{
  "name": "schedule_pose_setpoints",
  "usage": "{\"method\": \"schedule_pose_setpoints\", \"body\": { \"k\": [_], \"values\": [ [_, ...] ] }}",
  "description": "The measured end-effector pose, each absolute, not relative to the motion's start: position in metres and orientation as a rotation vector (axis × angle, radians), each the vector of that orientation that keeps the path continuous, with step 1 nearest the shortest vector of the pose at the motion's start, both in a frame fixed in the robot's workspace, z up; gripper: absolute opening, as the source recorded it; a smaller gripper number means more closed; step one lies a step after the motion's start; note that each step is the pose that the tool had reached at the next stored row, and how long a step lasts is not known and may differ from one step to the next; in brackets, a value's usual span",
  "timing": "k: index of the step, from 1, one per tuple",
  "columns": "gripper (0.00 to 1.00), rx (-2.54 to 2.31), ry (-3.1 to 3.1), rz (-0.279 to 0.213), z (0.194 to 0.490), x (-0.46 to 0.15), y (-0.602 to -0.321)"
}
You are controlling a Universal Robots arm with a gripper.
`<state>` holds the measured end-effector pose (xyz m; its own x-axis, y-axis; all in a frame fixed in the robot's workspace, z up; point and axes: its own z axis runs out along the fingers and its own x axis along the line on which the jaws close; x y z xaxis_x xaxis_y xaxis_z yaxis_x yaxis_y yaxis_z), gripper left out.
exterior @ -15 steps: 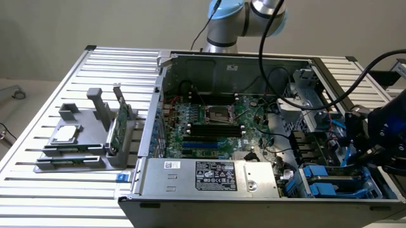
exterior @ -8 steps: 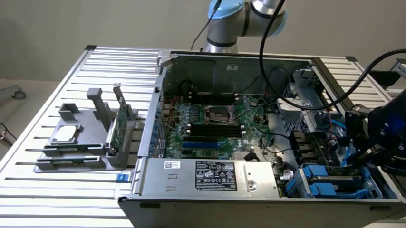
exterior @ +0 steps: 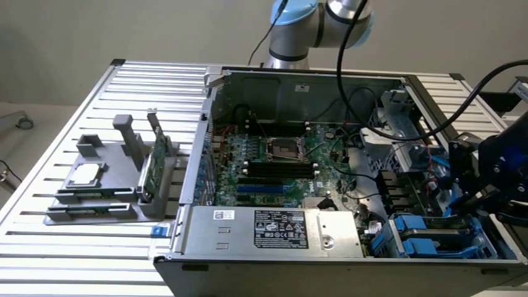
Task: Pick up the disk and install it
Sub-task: 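Insert the disk into the insertion slot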
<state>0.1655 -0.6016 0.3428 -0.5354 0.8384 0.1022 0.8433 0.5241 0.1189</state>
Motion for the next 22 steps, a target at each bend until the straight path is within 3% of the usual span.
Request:
{"method": "schedule_pose_setpoints", "body": {
  "k": [22],
  "values": [
    [0.17,-1.579,-2.588,-0.217,0.3443,0.1632,-0.6015]
  ]
}}
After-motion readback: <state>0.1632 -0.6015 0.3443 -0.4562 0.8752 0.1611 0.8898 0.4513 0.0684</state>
